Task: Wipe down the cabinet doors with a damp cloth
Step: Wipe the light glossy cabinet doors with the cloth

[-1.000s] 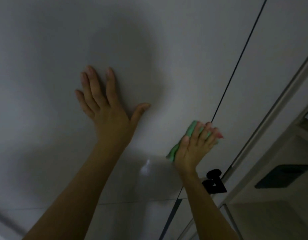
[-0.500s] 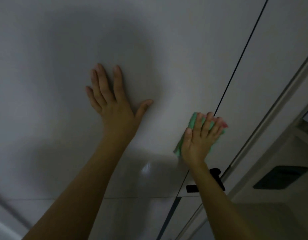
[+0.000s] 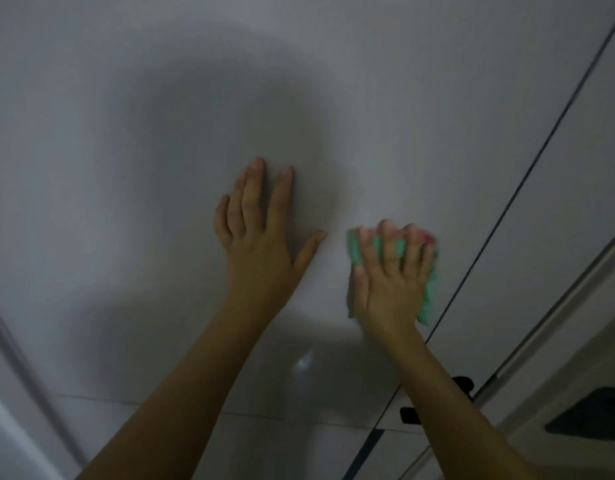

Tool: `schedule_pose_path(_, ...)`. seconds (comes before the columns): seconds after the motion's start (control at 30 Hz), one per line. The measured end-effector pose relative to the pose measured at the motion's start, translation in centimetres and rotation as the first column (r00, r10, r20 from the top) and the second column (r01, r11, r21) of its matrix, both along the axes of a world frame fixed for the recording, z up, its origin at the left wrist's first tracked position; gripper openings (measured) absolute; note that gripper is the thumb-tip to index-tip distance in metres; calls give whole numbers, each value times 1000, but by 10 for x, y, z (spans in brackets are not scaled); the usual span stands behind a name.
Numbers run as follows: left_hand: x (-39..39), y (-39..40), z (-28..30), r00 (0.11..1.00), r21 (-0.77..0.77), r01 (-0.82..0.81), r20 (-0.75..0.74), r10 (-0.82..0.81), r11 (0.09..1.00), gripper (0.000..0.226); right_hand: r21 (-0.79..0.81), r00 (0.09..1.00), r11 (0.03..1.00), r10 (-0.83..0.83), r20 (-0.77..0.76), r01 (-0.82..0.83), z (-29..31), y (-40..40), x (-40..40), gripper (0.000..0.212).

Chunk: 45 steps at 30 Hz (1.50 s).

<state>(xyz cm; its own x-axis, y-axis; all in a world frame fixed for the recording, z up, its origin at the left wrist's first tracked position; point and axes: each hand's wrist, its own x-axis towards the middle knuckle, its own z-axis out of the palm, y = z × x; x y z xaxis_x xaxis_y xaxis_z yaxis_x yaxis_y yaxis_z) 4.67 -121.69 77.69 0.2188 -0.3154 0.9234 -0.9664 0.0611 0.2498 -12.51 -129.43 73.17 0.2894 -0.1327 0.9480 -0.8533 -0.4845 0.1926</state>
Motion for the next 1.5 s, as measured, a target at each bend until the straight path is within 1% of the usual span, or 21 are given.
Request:
schedule_pose_path(0.07, 13, 10, -1, 997, 4, -4, -79, 4, 1000, 76, 28, 973, 999, -33, 228, 27, 33, 2, 26, 53)
schedule_pose_path(0.1, 21, 14, -3, 991, 14, -7, -137, 9, 1000, 76, 35, 955, 999, -36, 295, 27, 43, 4, 41, 54)
schedule_pose_path(0.13, 32, 17, -6, 981, 23, -16, -194, 20, 1000, 76, 31, 955, 999, -32, 296, 24, 46, 7, 57, 55)
schedule_pose_path(0.17, 39, 19, -9, 971, 29, -26, -237, 32, 999, 76, 18, 971, 1000, -19, 238, 15, 41, 8, 64, 57)
schedule_pose_path(0.27, 61, 27, -21, 954, 69, -59, -289, 76, 996, 76, -31, 992, 998, 44, -122, -48, 5, 10, 65, 59)
schedule_pose_path(0.33, 73, 33, -29, 942, 86, -39, -329, 66, 996, 77, -58, 974, 996, 58, -218, -72, -7, 12, 57, 58)
schedule_pose_path(0.4, 81, 36, -33, 929, 91, -22, -365, 54, 996, 77, -35, 988, 998, 52, -145, -58, 6, 16, 59, 56)
schedule_pose_path(0.53, 115, 51, -37, 891, 87, -30, -450, 66, 996, 78, -39, 984, 999, -7, 178, 14, 61, 28, 125, 56)
schedule_pose_path(0.57, 128, 56, -40, 883, 92, -34, -464, 73, 995, 79, -36, 985, 999, 4, 173, 3, 67, 32, 149, 56)
schedule_pose_path(0.63, 149, 62, -43, 874, 85, -42, -480, 78, 996, 79, -38, 997, 996, 78, -22, -79, 53, 38, 187, 57)
schedule_pose_path(0.73, 175, 74, -48, 848, 85, 11, -529, 36, 996, 77, -42, 913, 983, 148, -381, -176, 0, 47, 201, 59)
schedule_pose_path(0.8, 190, 85, -52, 838, 82, 72, -546, -16, 994, 74, -73, 874, 983, 115, -471, -169, -11, 47, 189, 54)
schedule_pose_path(0.87, 207, 97, -56, 838, 78, 103, -544, -44, 992, 71, -84, 888, 985, 99, -449, -152, 2, 47, 184, 52)
schedule_pose_path(0.9, 214, 102, -58, 834, 72, 109, -549, -52, 991, 70, -93, 913, 986, 93, -397, -141, 13, 48, 186, 51)
schedule_pose_path(1.0, 236, 114, -63, 822, 69, 88, -569, -33, 994, 69, -121, 974, 985, 96, -206, -123, 47, 56, 234, 50)
schedule_pose_path(1.03, 243, 117, -65, 818, 74, 83, -574, -26, 994, 69, -117, 976, 984, 110, -188, -133, 52, 60, 260, 50)
schedule_pose_path(1.17, 259, 123, -72, 792, 69, 95, -610, -34, 993, 68, -54, 904, 966, 215, -371, -252, 23, 78, 335, 56)
schedule_pose_path(1.23, 263, 124, -79, 772, 68, 121, -633, -51, 990, 68, -36, 862, 967, 207, -463, -251, 1, 80, 332, 57)
schedule_pose_path(1.3, 266, 126, -85, 764, 62, 152, -640, -77, 986, 66, -53, 841, 979, 140, -523, -196, -5, 77, 303, 55)
schedule_pose_path(1.4, 269, 131, -92, 754, 52, 203, -645, -123, 978, 62, -87, 877, 988, 68, -476, -124, 7, 69, 259, 54)
schedule_pose_path(1.5, 275, 136, -94, 767, 64, 190, -633, -107, 980, 58, -141, 941, 986, 42, -336, -94, 25, 73, 293, 51)
